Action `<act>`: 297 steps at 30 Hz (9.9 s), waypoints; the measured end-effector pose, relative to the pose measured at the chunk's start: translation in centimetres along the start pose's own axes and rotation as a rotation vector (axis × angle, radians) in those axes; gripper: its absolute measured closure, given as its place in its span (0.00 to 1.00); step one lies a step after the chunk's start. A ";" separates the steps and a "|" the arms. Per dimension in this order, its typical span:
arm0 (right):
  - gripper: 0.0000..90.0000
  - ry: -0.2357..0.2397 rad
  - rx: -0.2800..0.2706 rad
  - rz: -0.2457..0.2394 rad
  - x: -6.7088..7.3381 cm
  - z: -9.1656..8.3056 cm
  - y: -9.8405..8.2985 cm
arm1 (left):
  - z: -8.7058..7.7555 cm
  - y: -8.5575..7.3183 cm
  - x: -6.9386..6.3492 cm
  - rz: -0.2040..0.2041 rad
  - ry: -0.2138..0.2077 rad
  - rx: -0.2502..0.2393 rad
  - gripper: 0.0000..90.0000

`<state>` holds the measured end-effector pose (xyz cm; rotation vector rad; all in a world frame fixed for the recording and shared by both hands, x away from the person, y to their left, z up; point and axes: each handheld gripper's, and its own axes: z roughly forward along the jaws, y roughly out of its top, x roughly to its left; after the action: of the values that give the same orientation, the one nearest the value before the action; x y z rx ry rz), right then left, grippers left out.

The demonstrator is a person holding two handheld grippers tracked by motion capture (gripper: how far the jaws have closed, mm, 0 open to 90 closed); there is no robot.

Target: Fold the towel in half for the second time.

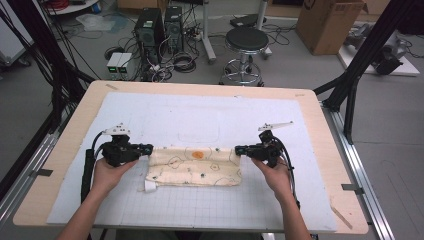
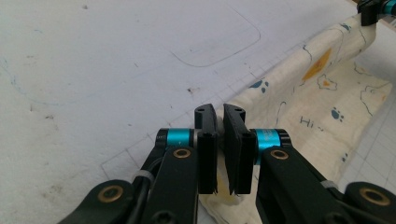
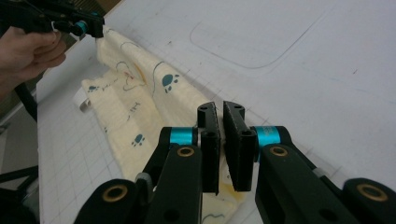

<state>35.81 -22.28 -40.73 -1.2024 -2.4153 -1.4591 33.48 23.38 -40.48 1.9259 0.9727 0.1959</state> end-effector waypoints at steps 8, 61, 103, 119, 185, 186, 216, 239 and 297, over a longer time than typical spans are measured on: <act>0.95 0.003 0.008 -0.015 0.8 -0.4 -0.9 | -0.3 -0.3 -1.0 0.046 -0.001 0.023 0.93; 0.90 -0.004 0.086 -0.079 3.3 -0.6 -6.1 | -1.3 -5.5 -3.4 0.142 -0.050 0.102 0.90; 1.00 0.069 0.174 -0.175 8.0 6.0 -0.4 | 3.6 -1.0 -7.2 0.239 -0.139 0.153 0.99; 0.99 0.019 0.296 -0.291 8.2 7.3 -2.4 | 3.8 -2.5 -6.7 0.287 -0.070 0.236 0.99; 0.55 -0.133 0.165 -0.411 4.4 1.0 -5.8 | 0.6 -4.4 -2.9 0.258 -0.029 0.147 0.68; 0.55 -0.135 0.170 -0.411 4.5 1.0 -5.9 | 0.6 -4.4 -2.9 0.261 -0.030 0.149 0.68; 0.64 -0.115 0.073 -0.087 1.4 1.5 -3.7 | 1.2 -3.0 -0.7 0.047 0.029 0.083 0.60; 0.92 -0.105 0.120 -0.105 2.0 2.0 -4.1 | 1.6 -3.6 -1.2 0.065 0.027 0.109 0.89; 0.75 -0.240 0.029 -0.013 -2.9 4.2 2.3 | 5.0 1.0 3.6 -0.046 0.158 0.019 0.72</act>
<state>40.59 -20.14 -42.57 -1.4332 -2.5886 -1.3471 38.92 22.31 -43.35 1.9259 1.1252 0.3175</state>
